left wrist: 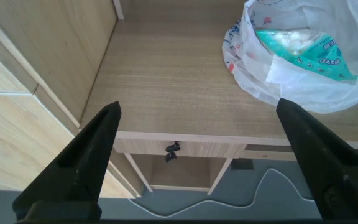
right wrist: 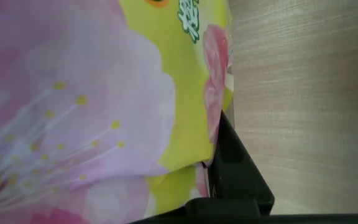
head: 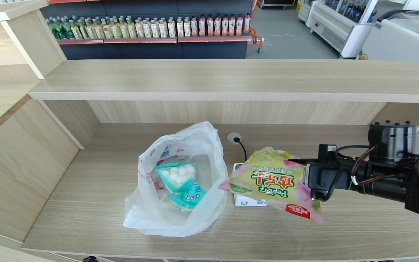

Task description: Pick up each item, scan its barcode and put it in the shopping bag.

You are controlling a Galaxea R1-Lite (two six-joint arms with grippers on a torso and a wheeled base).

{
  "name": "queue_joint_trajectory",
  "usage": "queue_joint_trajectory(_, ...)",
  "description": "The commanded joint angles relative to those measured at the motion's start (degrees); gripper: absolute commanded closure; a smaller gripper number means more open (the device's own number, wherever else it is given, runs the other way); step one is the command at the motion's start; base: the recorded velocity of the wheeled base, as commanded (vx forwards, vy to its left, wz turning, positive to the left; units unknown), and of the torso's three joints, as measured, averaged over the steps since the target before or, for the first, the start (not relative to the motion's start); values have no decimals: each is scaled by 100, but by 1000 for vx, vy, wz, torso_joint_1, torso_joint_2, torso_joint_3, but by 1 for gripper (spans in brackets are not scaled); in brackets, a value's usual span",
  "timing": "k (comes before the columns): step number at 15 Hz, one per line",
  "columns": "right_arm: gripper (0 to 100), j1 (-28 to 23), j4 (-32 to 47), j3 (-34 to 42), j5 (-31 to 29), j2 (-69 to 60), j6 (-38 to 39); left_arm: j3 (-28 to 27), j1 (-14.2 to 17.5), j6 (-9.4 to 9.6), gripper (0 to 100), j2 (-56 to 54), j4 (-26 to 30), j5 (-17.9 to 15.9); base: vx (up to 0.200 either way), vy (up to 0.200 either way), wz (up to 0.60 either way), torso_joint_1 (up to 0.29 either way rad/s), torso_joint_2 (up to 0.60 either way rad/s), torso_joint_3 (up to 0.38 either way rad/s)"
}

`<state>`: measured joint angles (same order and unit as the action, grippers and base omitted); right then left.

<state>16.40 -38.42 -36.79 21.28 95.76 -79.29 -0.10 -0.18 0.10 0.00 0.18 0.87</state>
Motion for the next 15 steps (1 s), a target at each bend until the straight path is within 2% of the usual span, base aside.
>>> queue_joint_trajectory(1,100,101,-200,93,104,347,27,1,1,-1,0,0,-1,1,0,0,0,0,0,0)
queue_joint_trajectory(5,100,303,-280,-12,122,584,-17,1,1,-1,0,0,-1,1,0,0,0,0,0,0)
queue_joint_trajectory(8,100,303,-596,-12,95,831,-43,1,1,-1,0,0,-1,1,0,0,0,0,0,0)
queue_joint_trajectory(15,100,303,-587,-3,86,848,-96,1,1,-1,0,0,-1,1,0,0,0,0,0,0)
